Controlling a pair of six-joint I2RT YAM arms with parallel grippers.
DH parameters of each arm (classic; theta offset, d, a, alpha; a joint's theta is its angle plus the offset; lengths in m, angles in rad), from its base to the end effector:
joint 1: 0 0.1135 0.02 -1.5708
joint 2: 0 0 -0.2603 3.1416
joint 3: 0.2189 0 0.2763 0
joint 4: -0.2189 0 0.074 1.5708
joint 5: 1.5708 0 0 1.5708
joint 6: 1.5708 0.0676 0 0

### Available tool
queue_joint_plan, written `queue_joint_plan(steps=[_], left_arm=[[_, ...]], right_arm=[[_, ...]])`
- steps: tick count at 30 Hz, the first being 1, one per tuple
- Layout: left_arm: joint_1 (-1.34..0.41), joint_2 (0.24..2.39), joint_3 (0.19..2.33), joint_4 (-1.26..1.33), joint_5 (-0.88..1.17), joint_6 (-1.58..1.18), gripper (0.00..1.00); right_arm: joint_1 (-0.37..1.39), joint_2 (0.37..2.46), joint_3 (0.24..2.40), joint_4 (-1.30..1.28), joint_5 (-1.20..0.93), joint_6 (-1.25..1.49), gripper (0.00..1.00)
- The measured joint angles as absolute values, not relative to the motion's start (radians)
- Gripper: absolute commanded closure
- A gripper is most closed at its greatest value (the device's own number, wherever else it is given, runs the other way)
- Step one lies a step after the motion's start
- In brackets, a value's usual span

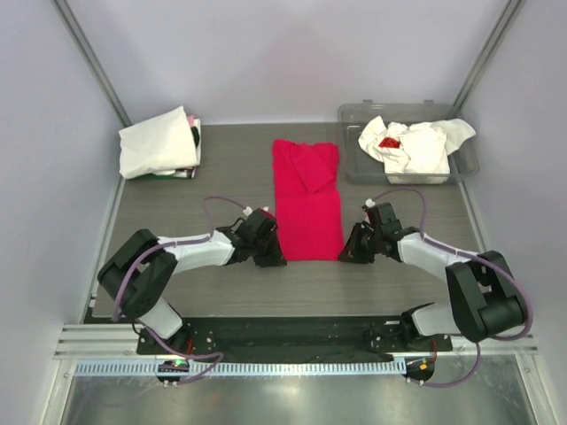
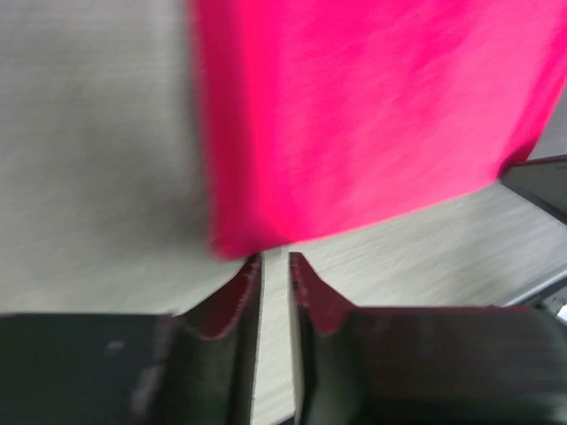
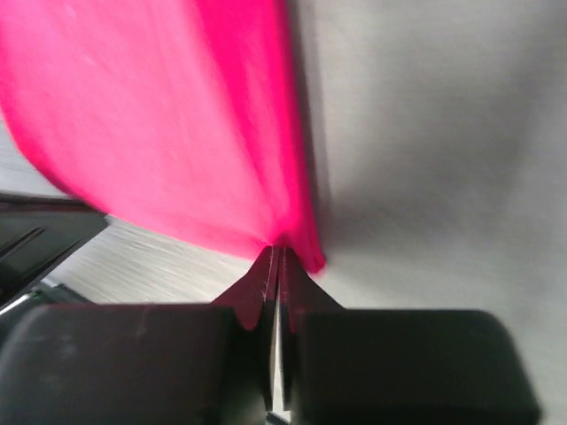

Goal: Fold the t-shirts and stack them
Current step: Fold the tshirt

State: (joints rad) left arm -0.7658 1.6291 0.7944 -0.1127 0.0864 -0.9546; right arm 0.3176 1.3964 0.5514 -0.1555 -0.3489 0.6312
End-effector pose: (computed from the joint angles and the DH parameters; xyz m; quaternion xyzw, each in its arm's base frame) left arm 0.2434 -0.2421 0.0990 -0.0764 0.9479 -0.2591 0.1687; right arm 0.2521 0.1072 0.0922 0.0994 0.9411 0.2747 0.1704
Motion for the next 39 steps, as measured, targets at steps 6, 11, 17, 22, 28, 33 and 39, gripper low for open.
queue_joint_plan(steps=[6,11,17,22,28,33,39], left_arm=[[-0.775,1.486,0.756,-0.254,0.054,-0.969,0.50],[-0.787,1.374,0.808,-0.334,0.031,-0.968,0.48],[-0.790,1.334,0.786,-0.316,0.014,-0.995,0.49],[-0.790,1.336,0.686,-0.276,-0.014,-1.040,0.50],[-0.790,1.383,0.656,-0.211,-0.032,-1.071,0.51],[-0.790,1.437,0.656,-0.149,-0.034,-1.088,0.53],[-0.790,1.463,0.653,-0.110,-0.035,-1.097,0.54]], right_arm=[[0.317,1.233,0.575,-0.365,-0.307,0.607,0.27],[0.317,1.112,0.640,-0.461,-0.287,0.600,0.28],[0.317,1.104,0.618,-0.479,-0.278,0.599,0.38],[0.317,1.157,0.591,-0.472,-0.278,0.599,0.44],[0.317,1.265,0.591,-0.409,-0.276,0.596,0.49],[0.315,1.339,0.591,-0.351,-0.292,0.596,0.52],[0.315,1.370,0.590,-0.290,-0.318,0.596,0.60]])
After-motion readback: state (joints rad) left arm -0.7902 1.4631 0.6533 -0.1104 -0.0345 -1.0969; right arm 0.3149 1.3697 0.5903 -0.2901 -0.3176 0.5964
